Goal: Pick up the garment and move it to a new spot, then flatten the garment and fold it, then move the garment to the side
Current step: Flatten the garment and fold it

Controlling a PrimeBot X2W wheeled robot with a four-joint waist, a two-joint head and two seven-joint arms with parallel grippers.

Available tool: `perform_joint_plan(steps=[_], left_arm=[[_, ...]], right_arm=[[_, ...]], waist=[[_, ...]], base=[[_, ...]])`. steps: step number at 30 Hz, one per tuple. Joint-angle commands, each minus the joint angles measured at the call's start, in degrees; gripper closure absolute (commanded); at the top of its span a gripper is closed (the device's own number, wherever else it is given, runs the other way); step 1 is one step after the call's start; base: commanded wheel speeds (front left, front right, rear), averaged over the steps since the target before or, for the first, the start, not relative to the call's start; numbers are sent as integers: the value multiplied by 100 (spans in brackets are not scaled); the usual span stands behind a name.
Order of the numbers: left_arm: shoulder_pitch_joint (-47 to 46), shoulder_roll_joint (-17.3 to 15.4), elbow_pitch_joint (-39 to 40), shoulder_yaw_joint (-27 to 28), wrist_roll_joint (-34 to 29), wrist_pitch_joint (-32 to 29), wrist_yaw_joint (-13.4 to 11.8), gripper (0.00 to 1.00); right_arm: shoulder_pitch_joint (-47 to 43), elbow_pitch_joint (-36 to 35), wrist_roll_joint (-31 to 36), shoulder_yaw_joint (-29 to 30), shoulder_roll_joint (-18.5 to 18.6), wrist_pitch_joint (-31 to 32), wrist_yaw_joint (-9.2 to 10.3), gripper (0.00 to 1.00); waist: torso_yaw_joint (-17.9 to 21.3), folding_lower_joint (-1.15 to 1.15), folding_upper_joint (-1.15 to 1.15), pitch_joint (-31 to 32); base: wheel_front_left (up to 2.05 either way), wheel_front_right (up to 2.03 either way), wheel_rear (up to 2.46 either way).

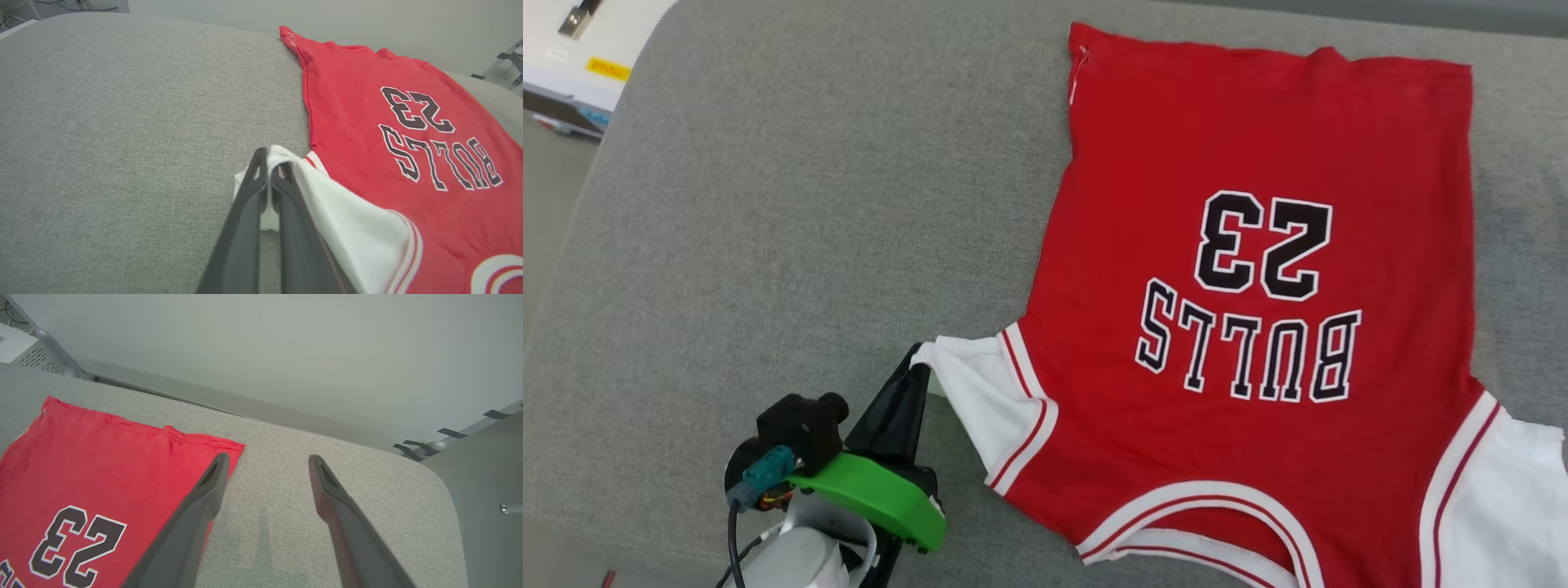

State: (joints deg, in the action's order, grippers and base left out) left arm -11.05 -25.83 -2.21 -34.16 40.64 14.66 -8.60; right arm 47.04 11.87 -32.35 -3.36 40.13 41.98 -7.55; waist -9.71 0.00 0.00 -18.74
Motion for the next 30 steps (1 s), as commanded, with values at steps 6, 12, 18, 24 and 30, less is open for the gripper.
perform_joint_plan(steps=[6,12,18,24,30], left_arm=[[-290,310,337,78,-355,34,-13,100],[-549,660,599,105,-752,34,88,100],[-682,809,683,88,-935,34,133,100],[-628,884,571,157,-1008,34,188,100],[-545,859,436,233,-996,34,197,100]], right_arm=[[1199,877,-16,-482,46,1704,6,0],[2045,1595,502,-600,48,2194,6,0],[2051,1965,528,-631,-51,2132,6,0],[1549,2230,393,-676,193,2235,6,96],[1628,2153,385,-678,126,1860,6,100]], waist=[[-756,0,0,-1134],[-1112,0,0,-1843],[-1230,0,0,-2069],[-1168,0,0,-1938],[-1035,0,0,-1622]], base=[[0,0,0],[0,0,0],[0,0,0],[0,0,0],[0,0,0]])
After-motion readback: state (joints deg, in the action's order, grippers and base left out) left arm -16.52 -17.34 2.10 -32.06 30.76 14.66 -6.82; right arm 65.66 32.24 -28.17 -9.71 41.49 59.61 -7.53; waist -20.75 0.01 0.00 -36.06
